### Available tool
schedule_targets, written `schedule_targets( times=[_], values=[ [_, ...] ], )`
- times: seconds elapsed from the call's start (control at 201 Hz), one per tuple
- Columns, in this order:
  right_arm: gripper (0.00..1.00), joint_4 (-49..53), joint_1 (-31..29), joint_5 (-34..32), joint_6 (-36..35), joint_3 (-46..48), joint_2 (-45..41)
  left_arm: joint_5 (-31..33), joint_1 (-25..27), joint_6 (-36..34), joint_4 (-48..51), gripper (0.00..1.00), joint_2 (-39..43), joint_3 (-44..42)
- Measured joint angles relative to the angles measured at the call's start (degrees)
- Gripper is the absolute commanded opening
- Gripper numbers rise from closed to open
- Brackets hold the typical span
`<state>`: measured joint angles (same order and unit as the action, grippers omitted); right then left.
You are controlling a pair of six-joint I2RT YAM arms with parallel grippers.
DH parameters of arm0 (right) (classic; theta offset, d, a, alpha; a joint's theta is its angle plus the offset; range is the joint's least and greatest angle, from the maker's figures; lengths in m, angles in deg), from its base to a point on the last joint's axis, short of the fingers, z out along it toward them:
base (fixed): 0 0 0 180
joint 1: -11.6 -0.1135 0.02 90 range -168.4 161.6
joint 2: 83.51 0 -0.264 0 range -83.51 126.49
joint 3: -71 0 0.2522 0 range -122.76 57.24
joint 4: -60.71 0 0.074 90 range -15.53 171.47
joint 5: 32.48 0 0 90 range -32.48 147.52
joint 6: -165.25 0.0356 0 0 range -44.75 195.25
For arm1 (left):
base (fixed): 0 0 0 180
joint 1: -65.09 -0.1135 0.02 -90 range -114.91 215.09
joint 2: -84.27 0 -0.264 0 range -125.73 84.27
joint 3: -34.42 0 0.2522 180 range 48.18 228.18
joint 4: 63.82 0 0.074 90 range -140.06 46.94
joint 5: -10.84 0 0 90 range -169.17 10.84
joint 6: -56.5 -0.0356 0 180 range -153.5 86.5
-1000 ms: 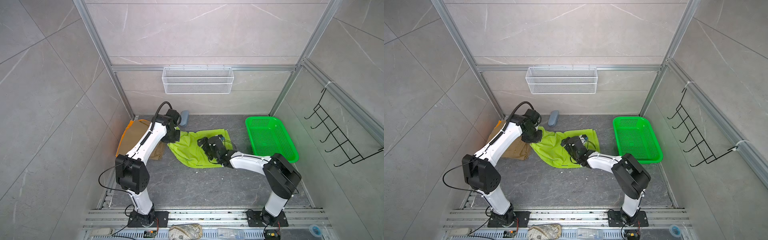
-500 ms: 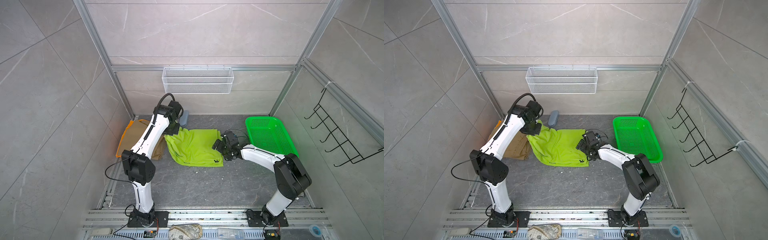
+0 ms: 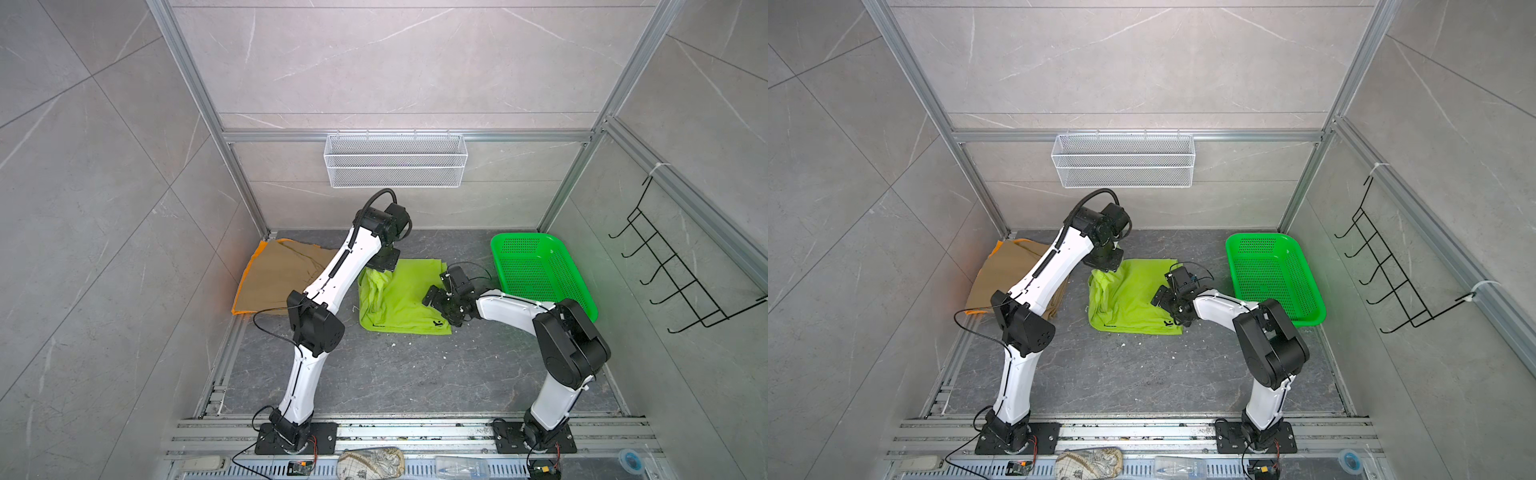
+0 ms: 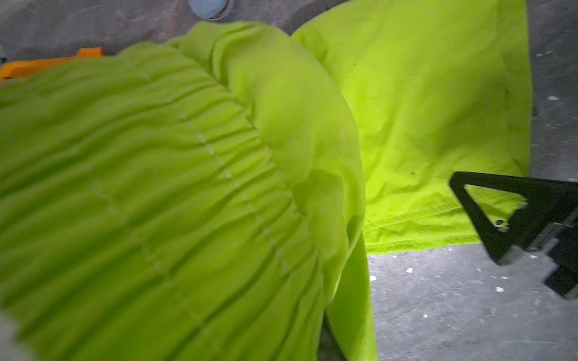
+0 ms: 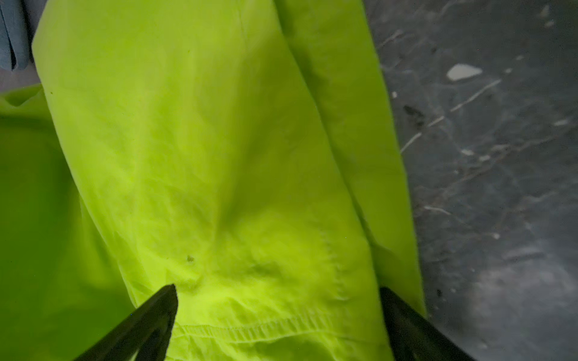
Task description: Fold and stack the shorts
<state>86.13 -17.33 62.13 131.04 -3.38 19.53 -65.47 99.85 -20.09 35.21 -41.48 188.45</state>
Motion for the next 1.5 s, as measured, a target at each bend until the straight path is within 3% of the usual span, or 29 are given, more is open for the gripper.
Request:
schedule_targets(
  times=[0.289,0.633,0.897,0.941,1.126,1.24,1.36,1.504],
  values=[
    [0.99,-4.13,0.04,2.12,0.55,0.57,0.7,-7.8,1.75,4.33,-2.69,0.12,-2.62,0.46],
    [0.99,-7.26,0.09,3.61,0.5,3.1,-0.55,-14.29,1.73,7.23,-10.99,0.28,-7.32,-2.29],
    [1.0,-4.74,2.14,5.49,-0.37,8.44,-7.32,-17.0,1.49,8.72,-19.87,0.81,-7.23,-7.32],
    [1.0,-4.09,2.86,5.7,-0.66,9.09,-8.85,-17.31,1.38,8.7,-21.55,0.98,-6.38,-8.52],
    [1.0,0.22,5.11,5.25,-3.87,9.01,-14.1,-20.33,-1.05,9.49,-30.56,1.0,3.91,-18.99],
    [0.99,3.61,5.09,4.61,-6.69,5.51,-14.49,-23.15,-4.44,12.2,-38.77,1.0,14.43,-30.05],
    [0.99,6.27,4.63,3.93,-9.66,0.22,-13.77,-27.91,-8.74,18.21,-49.79,1.0,24.81,-44.39],
    [1.0,10.51,1.75,0.42,-13.16,-10.8,-9.25,-31.91,-10.8,27.04,-63.32,1.0,28.35,-59.1]
  ],
)
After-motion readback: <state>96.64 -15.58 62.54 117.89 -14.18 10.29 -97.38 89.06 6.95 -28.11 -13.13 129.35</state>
